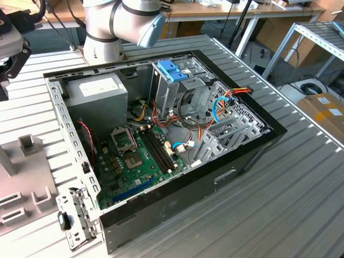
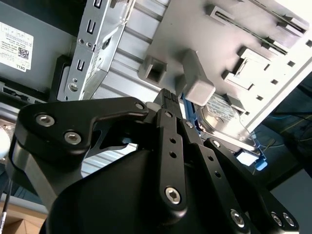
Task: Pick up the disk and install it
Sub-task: 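Reach for the disk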
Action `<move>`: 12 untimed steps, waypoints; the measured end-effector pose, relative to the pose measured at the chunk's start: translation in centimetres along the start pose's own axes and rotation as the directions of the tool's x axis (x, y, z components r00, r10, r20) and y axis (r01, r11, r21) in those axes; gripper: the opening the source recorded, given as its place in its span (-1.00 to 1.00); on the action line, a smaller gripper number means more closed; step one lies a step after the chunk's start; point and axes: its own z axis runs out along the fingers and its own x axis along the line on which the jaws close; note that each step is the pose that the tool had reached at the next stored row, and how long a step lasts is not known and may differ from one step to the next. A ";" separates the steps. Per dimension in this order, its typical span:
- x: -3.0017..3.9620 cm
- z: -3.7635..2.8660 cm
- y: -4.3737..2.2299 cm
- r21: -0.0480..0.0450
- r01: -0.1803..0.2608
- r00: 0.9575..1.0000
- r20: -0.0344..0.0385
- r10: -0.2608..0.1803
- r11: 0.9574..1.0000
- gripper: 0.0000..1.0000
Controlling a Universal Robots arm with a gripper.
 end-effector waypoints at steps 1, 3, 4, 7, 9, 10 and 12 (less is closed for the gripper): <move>0.10 0.00 -0.01 0.000 0.000 1.000 0.000 0.000 1.000 -0.80; 0.59 -0.01 -0.04 0.000 0.000 1.000 0.000 0.000 1.000 -0.80; 0.80 -0.02 -0.06 0.000 0.000 1.000 0.000 0.000 1.000 -0.80; 1.26 -0.02 -0.10 0.000 0.000 1.000 0.000 0.000 1.000 -0.80; 1.58 -0.03 -0.12 0.000 0.000 1.000 0.000 0.000 1.000 -0.80; 1.71 -0.03 -0.13 0.000 0.000 1.000 0.000 0.000 1.000 -0.80; 2.15 -0.04 -0.16 0.000 0.000 1.000 0.000 0.000 1.000 -0.80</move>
